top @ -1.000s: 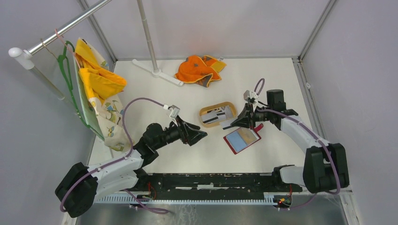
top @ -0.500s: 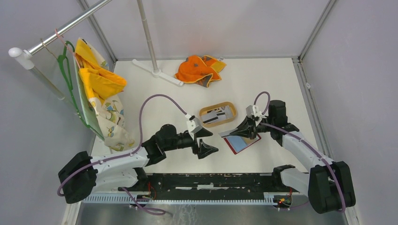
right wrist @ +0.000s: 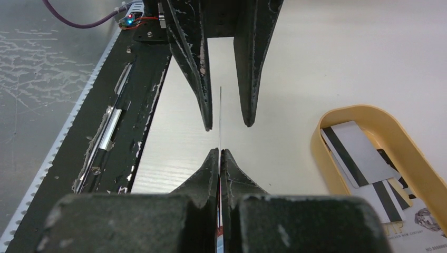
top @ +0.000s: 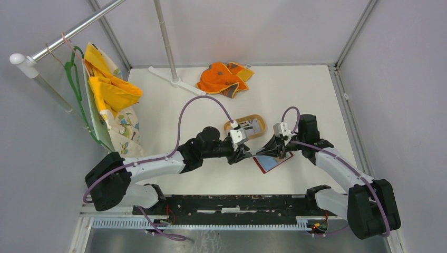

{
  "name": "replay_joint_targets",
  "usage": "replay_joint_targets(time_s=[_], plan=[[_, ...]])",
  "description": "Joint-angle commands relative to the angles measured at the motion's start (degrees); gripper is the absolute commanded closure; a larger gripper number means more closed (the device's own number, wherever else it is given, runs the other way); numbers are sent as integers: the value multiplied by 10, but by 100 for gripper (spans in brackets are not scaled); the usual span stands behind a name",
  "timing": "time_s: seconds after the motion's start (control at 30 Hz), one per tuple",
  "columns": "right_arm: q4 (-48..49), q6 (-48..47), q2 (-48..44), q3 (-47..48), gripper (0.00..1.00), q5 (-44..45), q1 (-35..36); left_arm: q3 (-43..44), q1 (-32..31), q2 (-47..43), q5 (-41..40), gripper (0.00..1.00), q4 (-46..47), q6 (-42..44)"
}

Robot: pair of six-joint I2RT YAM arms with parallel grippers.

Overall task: Put the credit cards into the card holder
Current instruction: Pick up the credit card from the storage box.

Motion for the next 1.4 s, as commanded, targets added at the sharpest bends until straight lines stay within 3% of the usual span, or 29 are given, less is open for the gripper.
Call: replay_joint_targets(time_s=[0.0, 0.07, 0.13, 0.17, 0.33, 0.47, 0.6, 0.7, 0.9, 1.1, 1.23, 1.37], plan=[[-53, -56, 12, 25, 100, 11, 7, 49, -2, 28, 37, 77, -28, 31], [-62, -62, 14, 30, 100, 13, 8, 59, -1, 36, 39, 93, -46, 30], [-64, -62, 12, 31, 97, 17, 8, 58, -2, 36, 35, 98, -52, 25], [-66, -62, 11, 32, 90, 19, 9, 55, -2, 33, 30, 98, -50, 20], [-74, -58, 1, 37, 24, 38, 8, 0, 0, -19, -3, 98, 19, -43], [-42, -22, 0, 30, 3, 35, 8, -83, -2, -81, -66, 98, 156, -164], [83, 102, 6, -1, 2, 20, 10, -144, -2, -108, -158, 98, 255, -290], [129, 156, 19, -8, 2, 24, 21, -162, -9, -99, -183, 98, 330, -341], [166, 250, 34, 9, 2, 28, 34, -148, -35, -57, -228, 98, 397, -364], [287, 449, 33, 0, 2, 50, 44, -143, -36, -20, -233, 98, 451, -382], [299, 502, 32, 3, 2, 65, 52, -138, -37, 0, -231, 98, 473, -384], [337, 563, 34, -6, 12, 78, 53, -134, -38, 6, -228, 98, 478, -383]])
